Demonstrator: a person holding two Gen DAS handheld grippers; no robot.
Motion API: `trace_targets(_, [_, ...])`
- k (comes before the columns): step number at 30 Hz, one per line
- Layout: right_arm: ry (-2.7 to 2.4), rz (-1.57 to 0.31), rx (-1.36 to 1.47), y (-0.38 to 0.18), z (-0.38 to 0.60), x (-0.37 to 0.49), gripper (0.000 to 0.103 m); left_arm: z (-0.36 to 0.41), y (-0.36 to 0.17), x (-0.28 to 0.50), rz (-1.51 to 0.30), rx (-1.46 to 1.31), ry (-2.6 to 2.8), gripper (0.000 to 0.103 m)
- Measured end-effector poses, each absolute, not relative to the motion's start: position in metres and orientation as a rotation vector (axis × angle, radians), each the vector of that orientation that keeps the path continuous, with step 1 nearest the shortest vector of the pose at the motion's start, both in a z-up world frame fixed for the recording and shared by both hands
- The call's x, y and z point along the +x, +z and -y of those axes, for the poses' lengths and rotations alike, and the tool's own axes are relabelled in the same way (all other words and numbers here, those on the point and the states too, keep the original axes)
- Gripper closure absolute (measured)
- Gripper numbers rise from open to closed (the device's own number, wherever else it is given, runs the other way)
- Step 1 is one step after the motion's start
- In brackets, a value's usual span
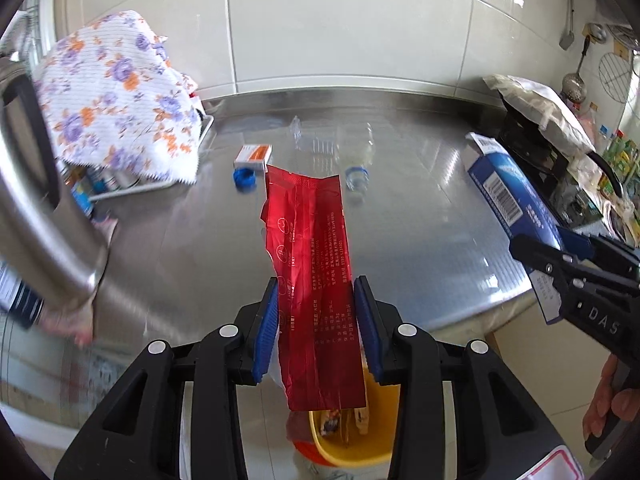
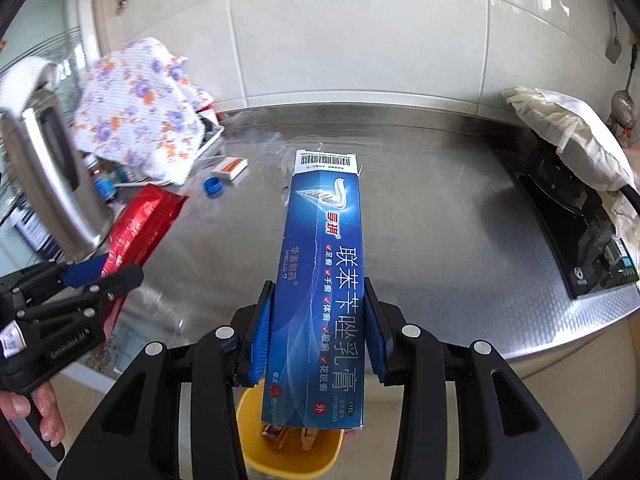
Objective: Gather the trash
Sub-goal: 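Carry the red packet and blue box down over the yellow bin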
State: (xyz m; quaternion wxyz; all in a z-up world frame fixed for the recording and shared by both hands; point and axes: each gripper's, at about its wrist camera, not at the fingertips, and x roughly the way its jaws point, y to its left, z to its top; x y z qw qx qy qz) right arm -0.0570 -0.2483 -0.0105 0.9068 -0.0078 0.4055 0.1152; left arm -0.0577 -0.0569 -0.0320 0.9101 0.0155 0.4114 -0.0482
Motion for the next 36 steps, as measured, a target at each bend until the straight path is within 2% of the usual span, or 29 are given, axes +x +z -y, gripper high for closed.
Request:
trace_targets(8, [0.287,-0.845,-0.020,-0.008,0.264,-0.122,0.061,0.083,-0.040,-0.127,-0.883,0.031,-0.079,0.066])
trace_targets(19, [0.325,-0.919,0.006,-0.036,0.264,-0.183,0.061,0.103,-0.069,-0.172,-0.969,0.062,-0.104,0.066])
trace_targets(27, [0.338,-0.994,0.002,-0.071,0.253,-0.199,0.061,0.102,-0.111,-0.183,-1.045,0.060,-0.135,0.066])
trace_targets(36, [0.361,-1.122,-0.041,-0.136,0.240,-0.205,0.061,0.099,-0.181,-0.174,-1.165,0.079,-0.189,0.065])
